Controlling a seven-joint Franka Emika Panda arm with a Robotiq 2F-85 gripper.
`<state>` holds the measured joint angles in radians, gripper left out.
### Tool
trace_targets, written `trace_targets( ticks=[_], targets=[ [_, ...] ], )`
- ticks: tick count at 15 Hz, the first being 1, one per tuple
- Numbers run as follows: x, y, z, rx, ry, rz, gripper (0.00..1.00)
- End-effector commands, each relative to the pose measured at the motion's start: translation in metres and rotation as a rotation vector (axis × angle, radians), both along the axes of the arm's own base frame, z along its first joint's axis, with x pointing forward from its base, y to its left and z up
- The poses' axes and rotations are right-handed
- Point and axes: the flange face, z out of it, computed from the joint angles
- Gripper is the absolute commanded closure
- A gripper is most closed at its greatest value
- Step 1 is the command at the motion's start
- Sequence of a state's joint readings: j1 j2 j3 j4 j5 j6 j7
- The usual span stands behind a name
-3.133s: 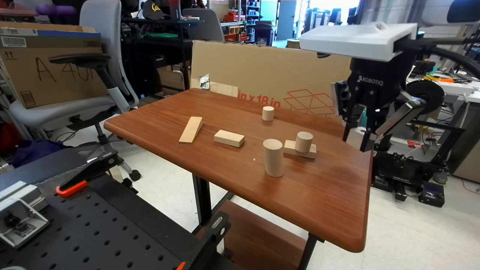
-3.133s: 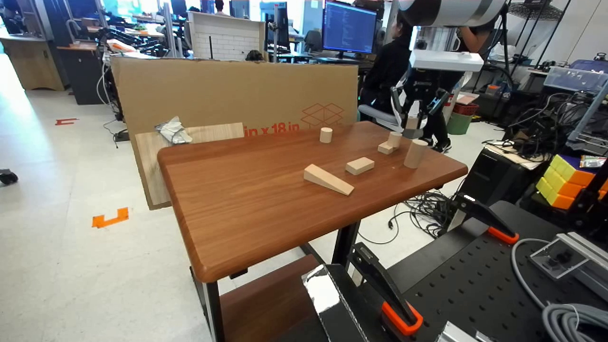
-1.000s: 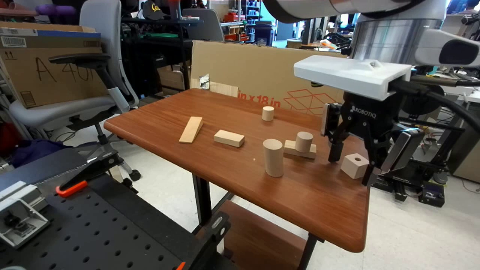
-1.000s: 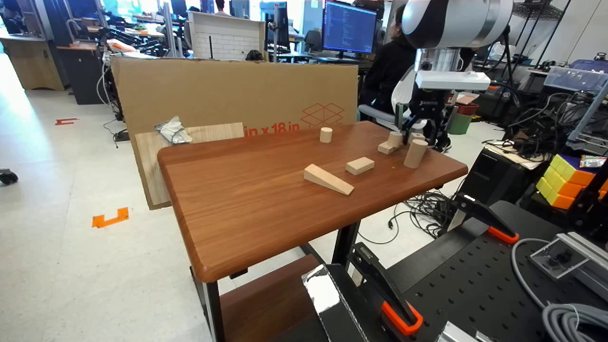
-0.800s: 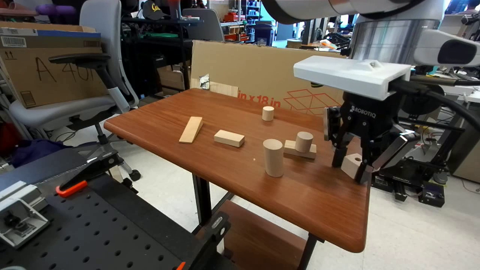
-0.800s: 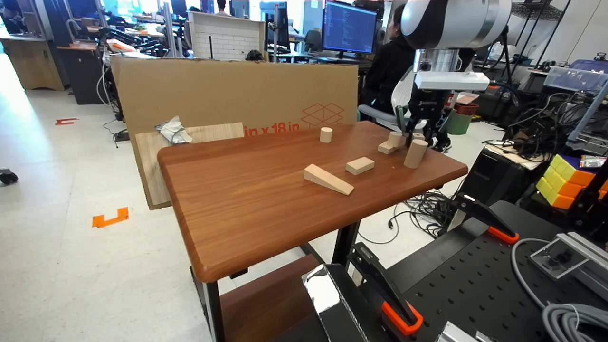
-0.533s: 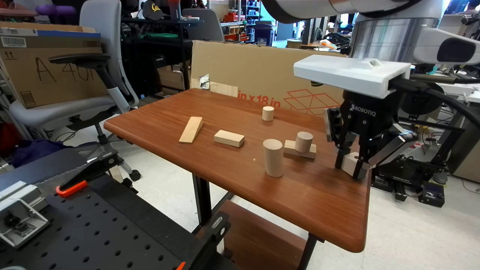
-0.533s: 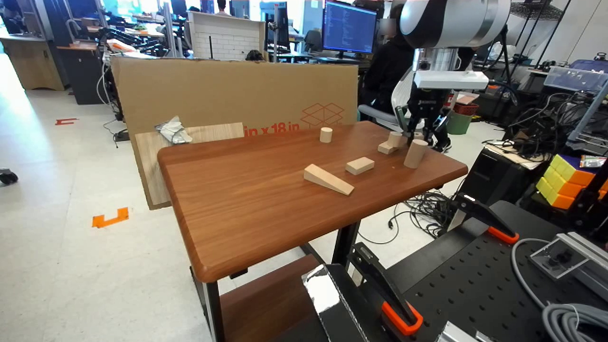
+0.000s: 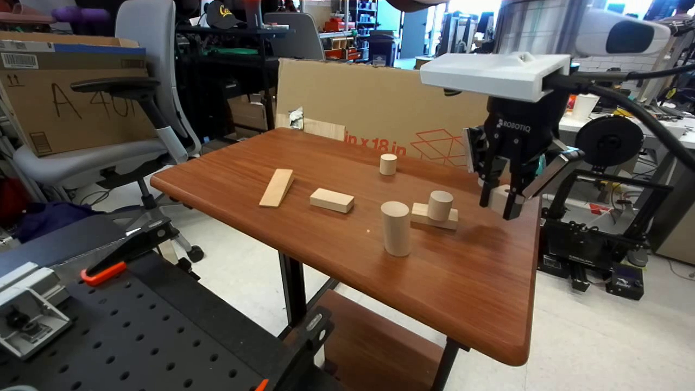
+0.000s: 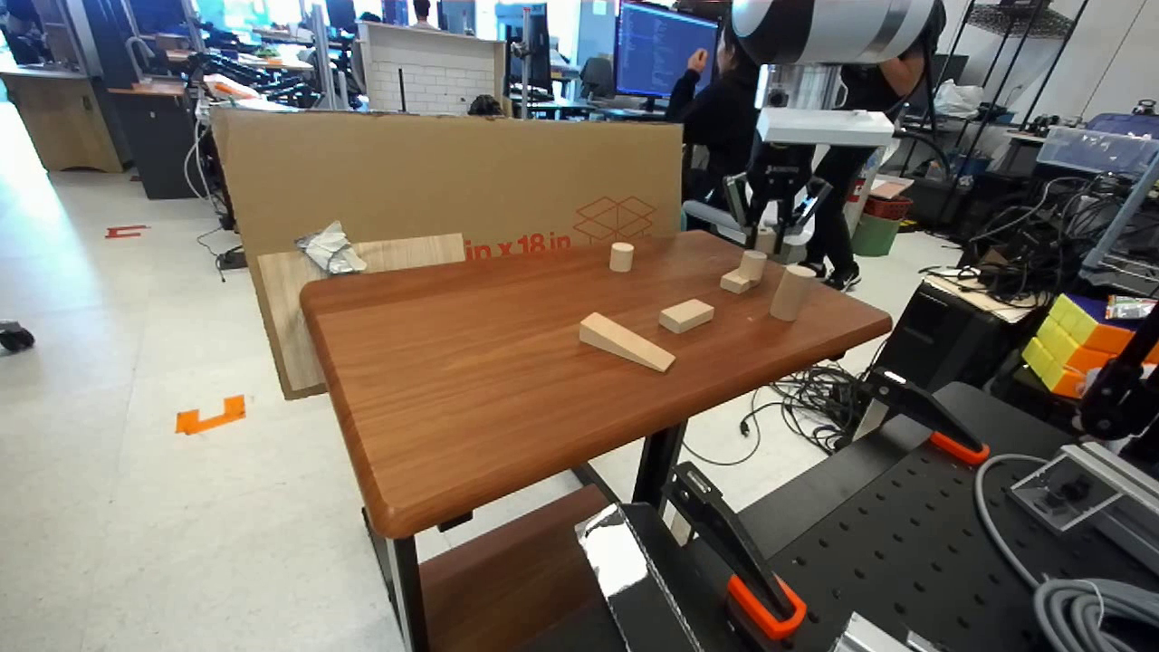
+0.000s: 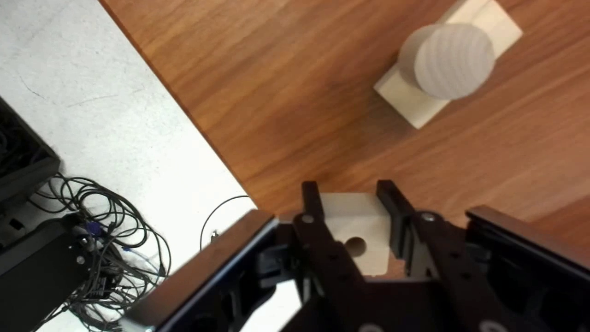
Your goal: Move the wooden cube forwards then backwards
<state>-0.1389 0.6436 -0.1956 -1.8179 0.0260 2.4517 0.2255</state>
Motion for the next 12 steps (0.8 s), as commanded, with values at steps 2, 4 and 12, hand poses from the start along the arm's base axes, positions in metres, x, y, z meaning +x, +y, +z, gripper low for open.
trace_targets(
  ticks=[2, 4, 12],
  targets=[
    [0.035, 0.017, 0.0, 0.004, -0.029, -0.004, 0.91],
    [0.046, 0.031, -0.007, 0.014, -0.04, -0.011, 0.91],
    [0.074, 0.077, -0.024, 0.043, -0.062, -0.021, 0.91]
  ],
)
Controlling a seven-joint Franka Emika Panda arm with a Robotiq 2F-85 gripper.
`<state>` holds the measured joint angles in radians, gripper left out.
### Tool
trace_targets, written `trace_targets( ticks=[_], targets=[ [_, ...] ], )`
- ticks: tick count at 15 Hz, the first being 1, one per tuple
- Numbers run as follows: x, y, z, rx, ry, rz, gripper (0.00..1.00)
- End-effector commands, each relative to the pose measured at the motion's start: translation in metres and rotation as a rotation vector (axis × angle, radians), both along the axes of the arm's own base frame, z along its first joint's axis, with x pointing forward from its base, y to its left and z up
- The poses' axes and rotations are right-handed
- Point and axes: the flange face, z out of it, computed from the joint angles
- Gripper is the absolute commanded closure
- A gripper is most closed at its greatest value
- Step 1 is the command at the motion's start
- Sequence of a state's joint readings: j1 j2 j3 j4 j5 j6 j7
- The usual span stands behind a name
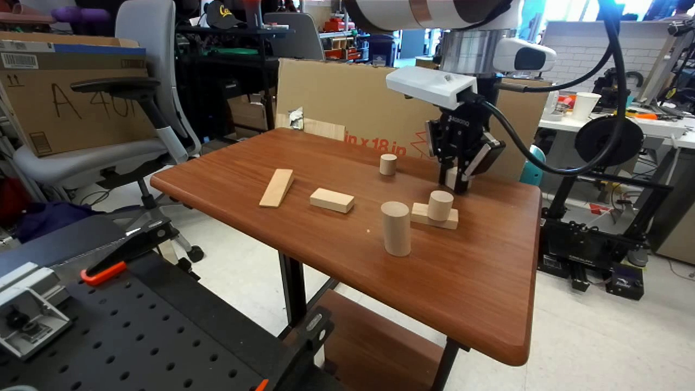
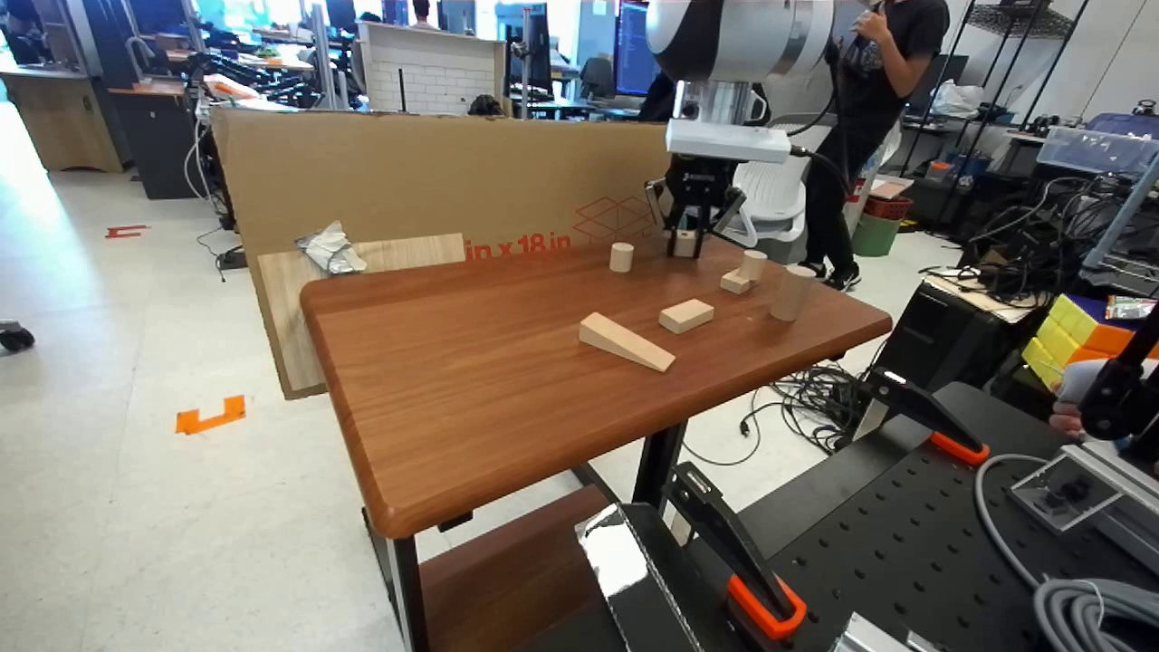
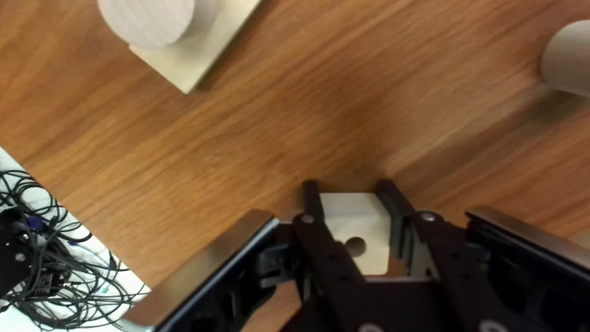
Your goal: Move the wooden cube forwards then backwards
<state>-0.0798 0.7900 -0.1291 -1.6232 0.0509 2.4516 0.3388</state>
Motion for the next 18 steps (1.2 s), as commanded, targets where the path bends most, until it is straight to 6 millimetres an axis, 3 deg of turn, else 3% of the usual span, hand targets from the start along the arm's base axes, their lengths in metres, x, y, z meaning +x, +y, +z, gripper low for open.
trace_targets(
  ticks=[1, 4, 5, 6, 10, 12, 15, 18],
  targets=[
    [0.01, 0.003, -0.002, 0.011, 0.003, -0.02, 0.91],
    [0.005, -0.003, -0.004, 0.004, 0.023, -0.031, 0.91],
    [0.003, -0.005, -0.004, 0.002, 0.03, -0.037, 0.41],
    [0.002, -0.007, -0.003, 0.0, 0.036, -0.036, 0.4],
    [0.002, -0.01, 0.015, -0.023, 0.033, -0.032, 0.12],
    [0.004, -0.007, 0.043, -0.041, 0.007, -0.017, 0.0],
    [0.004, 0.001, 0.097, -0.102, -0.021, 0.015, 0.0],
    [-0.01, 0.012, 0.153, -0.096, 0.02, 0.063, 0.0]
  ],
)
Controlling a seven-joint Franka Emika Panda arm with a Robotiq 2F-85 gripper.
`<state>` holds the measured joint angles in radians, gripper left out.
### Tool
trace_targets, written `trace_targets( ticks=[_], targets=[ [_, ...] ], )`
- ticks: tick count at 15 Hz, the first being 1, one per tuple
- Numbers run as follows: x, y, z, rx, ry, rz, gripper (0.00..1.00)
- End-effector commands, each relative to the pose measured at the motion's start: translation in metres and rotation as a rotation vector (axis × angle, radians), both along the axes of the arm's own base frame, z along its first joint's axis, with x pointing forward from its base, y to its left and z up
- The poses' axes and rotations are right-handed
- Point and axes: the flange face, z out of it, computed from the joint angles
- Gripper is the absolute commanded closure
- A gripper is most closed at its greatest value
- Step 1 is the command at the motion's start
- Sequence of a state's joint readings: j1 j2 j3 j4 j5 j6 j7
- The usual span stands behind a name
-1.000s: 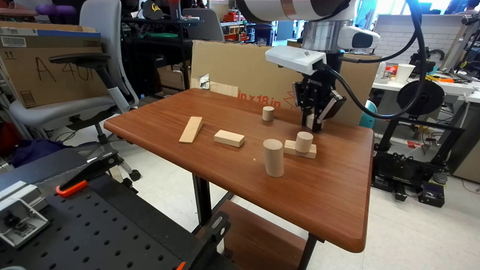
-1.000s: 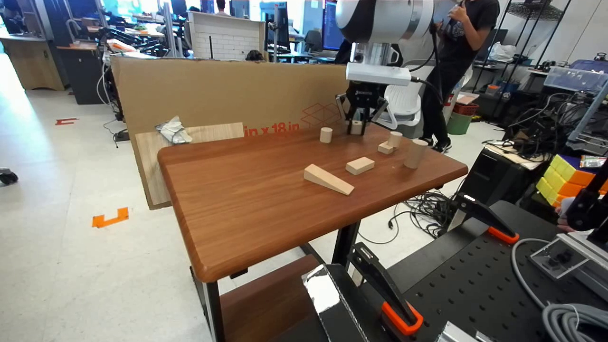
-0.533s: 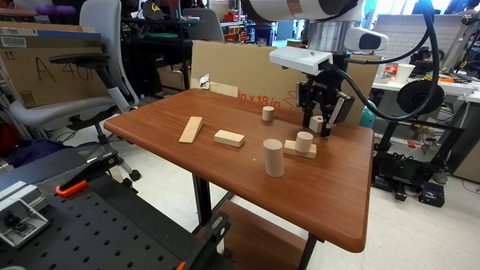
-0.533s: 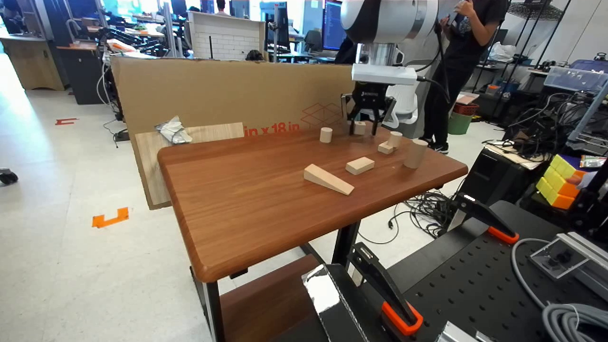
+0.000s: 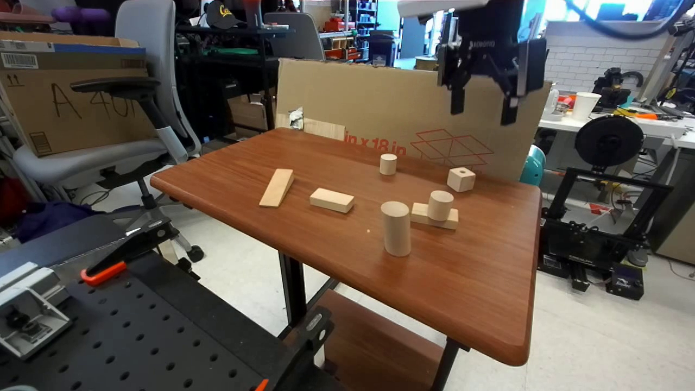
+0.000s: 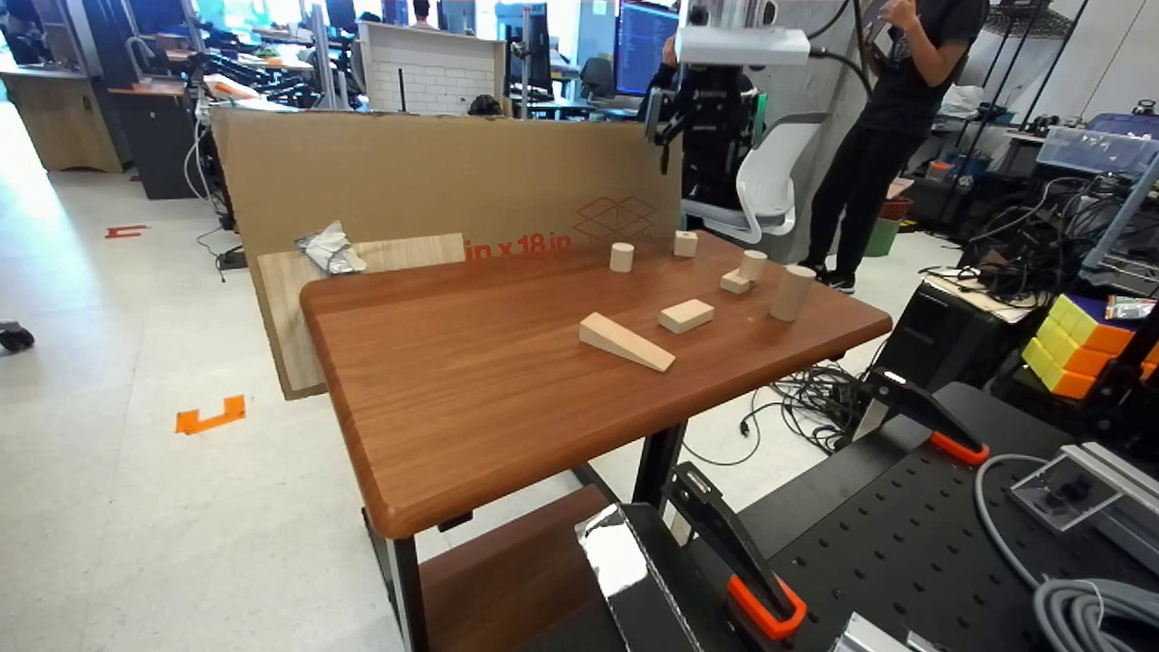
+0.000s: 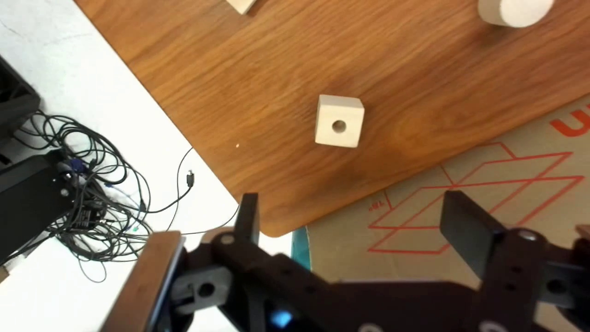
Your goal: Move the wooden cube forwards then backwards
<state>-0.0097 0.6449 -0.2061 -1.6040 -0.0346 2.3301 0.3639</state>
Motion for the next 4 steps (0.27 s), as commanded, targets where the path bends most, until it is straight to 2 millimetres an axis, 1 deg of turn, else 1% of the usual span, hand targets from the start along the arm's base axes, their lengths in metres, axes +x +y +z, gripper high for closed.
trace_targets(
  ticks=[1, 3, 4],
  targets=[
    [-0.029, 0.015, 0.065, 0.031, 0.081, 0.059, 0.0],
    [-0.057, 0.017, 0.079, 0.128, 0.137, 0.137, 0.0],
    [-0.078, 0.011, 0.08, 0.165, 0.162, 0.166, 0.0]
  ],
)
